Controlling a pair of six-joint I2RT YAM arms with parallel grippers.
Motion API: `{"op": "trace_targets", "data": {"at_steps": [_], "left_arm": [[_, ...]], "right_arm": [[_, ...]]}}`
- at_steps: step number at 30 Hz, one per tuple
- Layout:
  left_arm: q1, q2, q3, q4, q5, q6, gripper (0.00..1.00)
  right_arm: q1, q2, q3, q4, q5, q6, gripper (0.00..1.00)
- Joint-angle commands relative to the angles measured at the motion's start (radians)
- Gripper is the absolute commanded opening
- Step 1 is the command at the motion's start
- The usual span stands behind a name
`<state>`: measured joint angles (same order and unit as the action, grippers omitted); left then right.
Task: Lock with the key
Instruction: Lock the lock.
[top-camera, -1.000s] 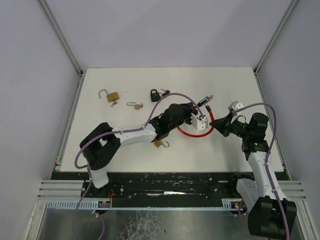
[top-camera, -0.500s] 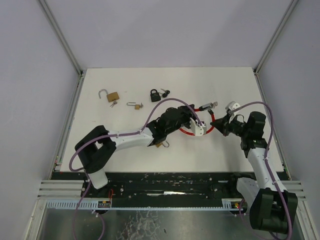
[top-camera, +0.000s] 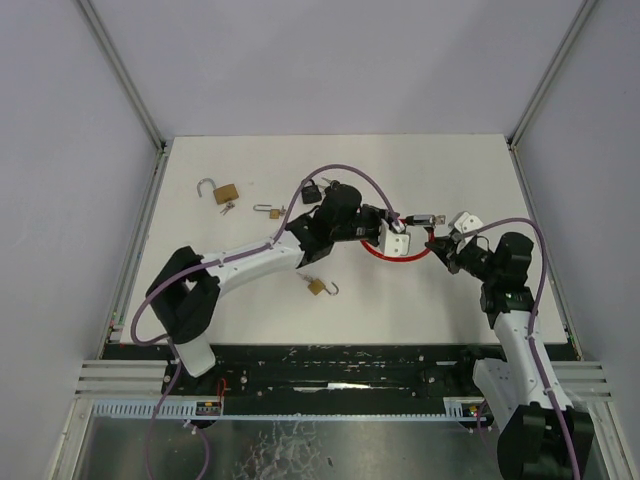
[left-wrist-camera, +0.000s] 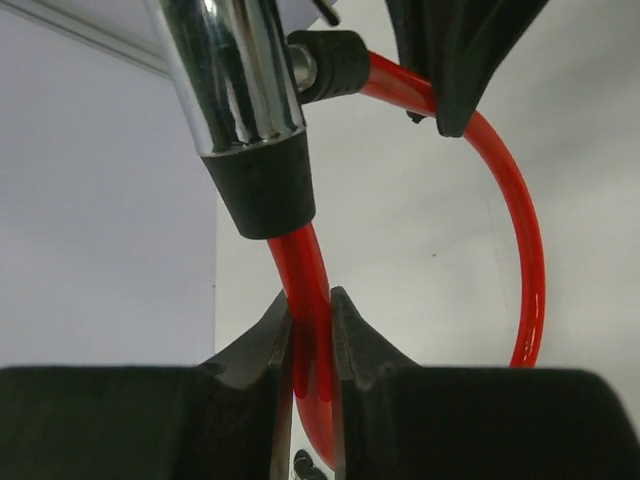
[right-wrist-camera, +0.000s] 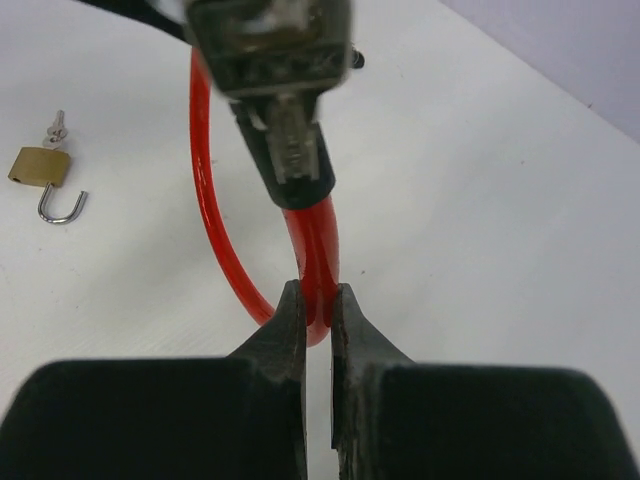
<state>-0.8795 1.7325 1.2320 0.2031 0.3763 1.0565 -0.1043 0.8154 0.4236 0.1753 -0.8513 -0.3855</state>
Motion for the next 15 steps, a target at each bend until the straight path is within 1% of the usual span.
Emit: {"op": "trace_targets", "data": {"at_steps": [1,3,7,11,15], "left_arm": [[-0.015,0.071,0.121,-0.275,0.165,-0.090,0.00],[-0.015,0.094,0.170,-0.317,0.122,-0.113,0.00],[-0.019,0.113,0.192,-0.332,0.041,-0.135,0.00],[-0.033,0.130,0.207,-0.364,-0.026,-0.106,0.00],[-0.051,0.145,0.215,-0.370,-0.092,-0.084,0.00]], "right_arm": [[0.018,-0.092,0.015,0.207,-0.048,-0.027,0.00],[0.019,-0.101,0.016,0.206,-0.032,-0.025,0.00],[0.018,-0.100,0.022,0.199,0.005,-0.026,0.00],[0.018,-0.113,0.023,0.224,0.092,0.011,0.00],[0.018,-0.140,0.013,0.245,0.071,0.032,0.00]]}}
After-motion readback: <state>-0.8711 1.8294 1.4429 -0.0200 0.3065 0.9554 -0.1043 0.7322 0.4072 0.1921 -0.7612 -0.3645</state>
